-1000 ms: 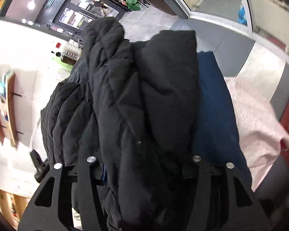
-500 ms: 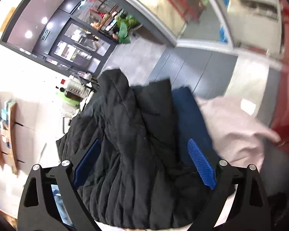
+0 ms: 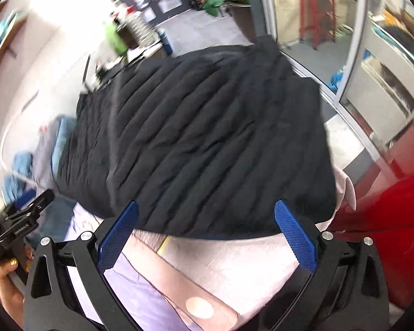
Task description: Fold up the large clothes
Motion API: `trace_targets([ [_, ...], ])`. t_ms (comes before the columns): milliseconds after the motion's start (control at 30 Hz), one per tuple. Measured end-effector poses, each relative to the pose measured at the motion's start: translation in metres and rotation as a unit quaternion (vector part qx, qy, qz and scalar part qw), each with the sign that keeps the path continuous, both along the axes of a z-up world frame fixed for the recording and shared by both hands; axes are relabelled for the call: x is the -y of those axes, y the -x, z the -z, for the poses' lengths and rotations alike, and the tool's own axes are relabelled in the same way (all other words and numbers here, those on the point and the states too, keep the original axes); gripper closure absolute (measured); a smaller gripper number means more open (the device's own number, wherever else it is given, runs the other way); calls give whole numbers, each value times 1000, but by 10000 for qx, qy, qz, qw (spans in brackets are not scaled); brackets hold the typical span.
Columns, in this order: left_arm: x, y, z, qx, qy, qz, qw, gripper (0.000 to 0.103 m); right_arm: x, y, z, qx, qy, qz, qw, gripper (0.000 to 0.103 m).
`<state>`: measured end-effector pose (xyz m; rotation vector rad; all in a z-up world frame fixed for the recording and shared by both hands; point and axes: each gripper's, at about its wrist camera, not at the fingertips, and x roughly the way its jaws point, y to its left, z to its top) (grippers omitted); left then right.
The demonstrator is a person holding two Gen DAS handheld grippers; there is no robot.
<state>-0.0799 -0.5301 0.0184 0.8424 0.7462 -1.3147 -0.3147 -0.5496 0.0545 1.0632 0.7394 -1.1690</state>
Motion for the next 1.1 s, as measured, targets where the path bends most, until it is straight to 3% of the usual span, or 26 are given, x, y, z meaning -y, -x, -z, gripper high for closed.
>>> trace_targets([
  [133,-7,28,2,174,-350,220,9990,6,-8,-22,-9,-499,75,-88,9987,6],
  [400,-9,59,4,538,-533,211,9969,6,-17,-44,-7,-1157,40,-364,9926,6],
  [533,-6,66,10,416,-743,230,9961,6,-18,-51,-9,-1297,7,-485,9904,6],
  [667,-4,72,16,593,-875,260,9941,6,-16,-56,-11,-1393,21,-546,9887,6],
  [1100,-3,67,18,829,-906,178,9923,6,-16,-54,-19,-1532,149,-460,9870,6],
])
